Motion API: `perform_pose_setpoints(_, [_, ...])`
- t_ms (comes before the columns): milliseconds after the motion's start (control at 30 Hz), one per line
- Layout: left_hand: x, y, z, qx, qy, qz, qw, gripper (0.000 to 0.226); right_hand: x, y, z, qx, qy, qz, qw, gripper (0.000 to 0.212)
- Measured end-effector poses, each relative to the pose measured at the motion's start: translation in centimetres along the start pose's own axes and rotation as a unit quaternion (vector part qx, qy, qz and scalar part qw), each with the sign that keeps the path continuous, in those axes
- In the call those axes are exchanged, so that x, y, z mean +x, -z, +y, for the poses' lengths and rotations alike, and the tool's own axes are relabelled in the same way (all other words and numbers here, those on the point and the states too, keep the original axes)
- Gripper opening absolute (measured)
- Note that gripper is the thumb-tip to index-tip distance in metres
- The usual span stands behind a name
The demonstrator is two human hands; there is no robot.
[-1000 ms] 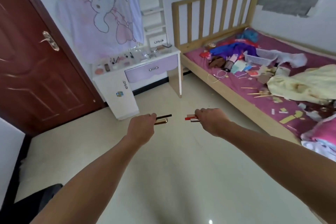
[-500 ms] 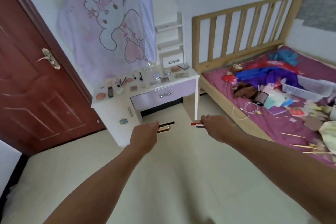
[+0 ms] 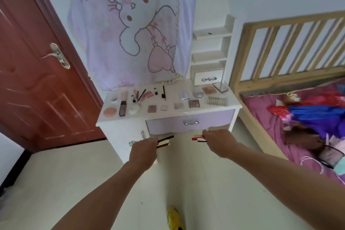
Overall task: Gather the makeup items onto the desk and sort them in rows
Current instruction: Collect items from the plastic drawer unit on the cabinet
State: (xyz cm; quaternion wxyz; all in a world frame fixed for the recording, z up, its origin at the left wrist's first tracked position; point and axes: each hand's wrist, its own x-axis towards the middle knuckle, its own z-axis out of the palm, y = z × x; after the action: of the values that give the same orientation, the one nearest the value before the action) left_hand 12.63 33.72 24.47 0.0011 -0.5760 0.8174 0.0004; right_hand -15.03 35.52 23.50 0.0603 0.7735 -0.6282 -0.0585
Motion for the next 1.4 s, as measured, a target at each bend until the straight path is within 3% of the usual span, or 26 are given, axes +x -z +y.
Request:
perform_pose_setpoints(267, [19.3, -0.2, -5.5, -0.047, -0.002, -0.024, 0.999, 0.02, 18.2, -1.4, 5.3, 0.03, -0.049, -0.028, 0.998, 0.022])
perform_pose_setpoints(567, [34.7, -3.7, -6.4, -0.141, 0.049, -0.088, 0.985, 0.012, 30.8, -5.5, 11.0, 0.102, -0.101, -0.112, 0.983, 0.03])
perform_pose_setpoints(700, [40.7, -6.0, -6.0, -0.181, 0.103, -0.122, 0.97, 0.011, 37.7, -8.1, 13.3, 0.156, -0.104, -0.143, 0.972, 0.021])
perform_pose_setpoints(967, [52.1, -9.5, -5.1, -0.277, 0.233, -0.186, 0.914, 0.022, 52.1, -11.9, 16.5, 0.287, -0.111, -0.221, 0.925, 0.034])
perform_pose_setpoints(1200, [57.8, -12.0, -3.5, -0.277, 0.285, -0.23, 0.888, 0.01, 58.3, -15.2, 16.3, 0.338, -0.137, -0.257, 0.895, 0.035])
perform_pose_setpoints(1400, [61.7, -15.0, -2.5, -0.293, 0.315, -0.214, 0.877, 0.022, 60.5, -18.3, 16.0, 0.365, -0.182, -0.245, 0.88, 0.039])
